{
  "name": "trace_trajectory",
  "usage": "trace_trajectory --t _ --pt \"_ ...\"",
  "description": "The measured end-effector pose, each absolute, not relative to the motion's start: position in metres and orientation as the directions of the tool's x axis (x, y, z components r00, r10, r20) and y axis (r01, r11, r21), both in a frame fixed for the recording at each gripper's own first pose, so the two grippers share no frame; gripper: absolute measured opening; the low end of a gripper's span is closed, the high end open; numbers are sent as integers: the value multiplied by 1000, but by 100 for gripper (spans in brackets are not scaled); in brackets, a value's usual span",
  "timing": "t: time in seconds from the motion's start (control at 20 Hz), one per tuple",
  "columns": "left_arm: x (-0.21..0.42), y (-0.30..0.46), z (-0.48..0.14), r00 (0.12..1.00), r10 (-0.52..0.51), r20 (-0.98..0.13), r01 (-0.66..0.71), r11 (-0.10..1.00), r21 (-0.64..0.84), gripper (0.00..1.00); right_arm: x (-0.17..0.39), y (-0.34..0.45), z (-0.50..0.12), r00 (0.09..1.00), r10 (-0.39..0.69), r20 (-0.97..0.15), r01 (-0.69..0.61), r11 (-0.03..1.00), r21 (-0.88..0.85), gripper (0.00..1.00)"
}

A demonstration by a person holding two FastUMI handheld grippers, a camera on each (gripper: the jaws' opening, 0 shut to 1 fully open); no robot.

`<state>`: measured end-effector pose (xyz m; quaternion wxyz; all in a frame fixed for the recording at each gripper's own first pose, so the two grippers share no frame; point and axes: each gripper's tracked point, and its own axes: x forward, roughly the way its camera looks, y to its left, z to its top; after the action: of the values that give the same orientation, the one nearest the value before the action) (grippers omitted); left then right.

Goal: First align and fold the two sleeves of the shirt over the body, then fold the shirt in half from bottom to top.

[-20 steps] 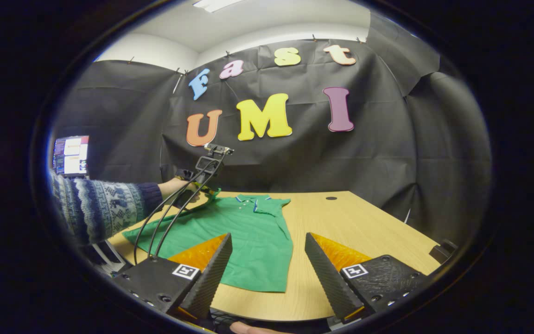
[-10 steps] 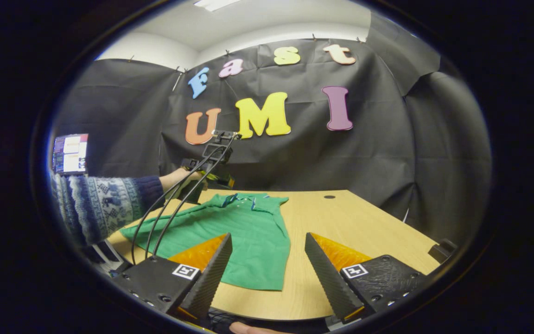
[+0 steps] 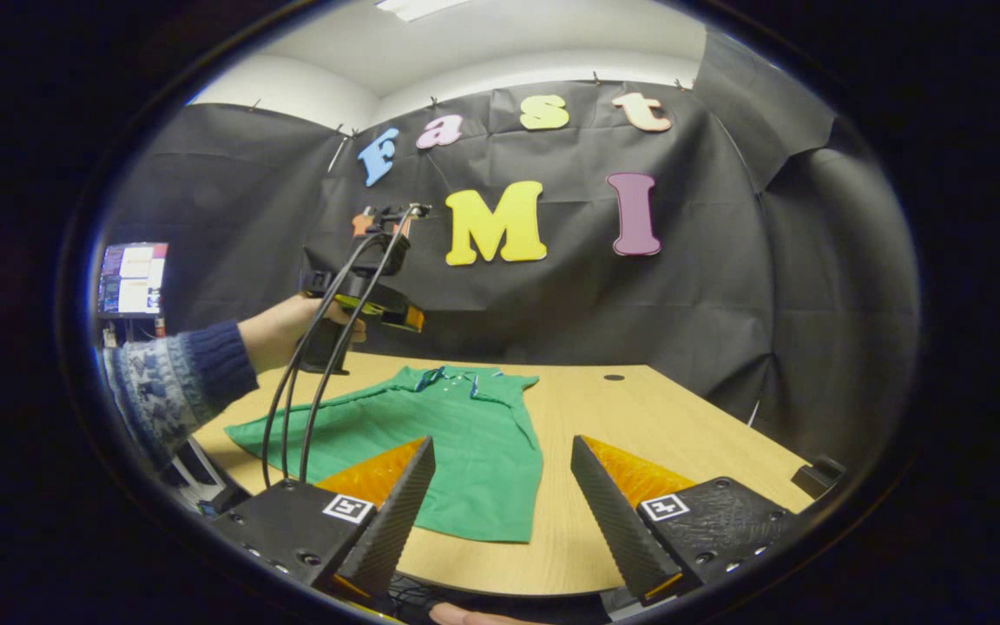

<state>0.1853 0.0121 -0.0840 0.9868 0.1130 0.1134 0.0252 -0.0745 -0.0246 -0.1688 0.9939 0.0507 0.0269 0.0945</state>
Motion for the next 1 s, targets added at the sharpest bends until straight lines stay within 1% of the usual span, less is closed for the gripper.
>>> trace_trajectory --t 0.15,0.2,0.25,0.3,0.35,0.55,0.8,1.0 --pt "138 29 -73 981 103 -165 -63 971 232 100 -79 -22 -170 983 179 -42 -175 981 86 96" --pt "122 37 -73 980 128 -154 -89 967 238 100 -79 -19 -171 983 178 -44 -174 981 84 92" --pt "104 47 -71 978 155 -140 -118 963 241 100 -80 -17 -172 983 177 -47 -173 982 82 96" --pt "89 52 -70 979 163 -121 -131 964 233 100 -80 -15 -173 983 176 -51 -171 982 80 92" --pt "75 56 -69 982 160 -104 -133 964 231 100 -79 -14 -174 983 174 -54 -170 982 78 96" --pt "25 67 -73 987 158 -42 -145 962 231 100 -72 -14 -176 985 156 -67 -151 986 72 96" --pt "-13 69 -90 988 155 -5 -149 958 245 100 -58 -20 -180 989 112 -97 -106 992 72 96" --pt "-28 73 -119 988 156 -16 -147 957 252 100 -52 -18 -194 987 92 -129 -85 995 56 95"
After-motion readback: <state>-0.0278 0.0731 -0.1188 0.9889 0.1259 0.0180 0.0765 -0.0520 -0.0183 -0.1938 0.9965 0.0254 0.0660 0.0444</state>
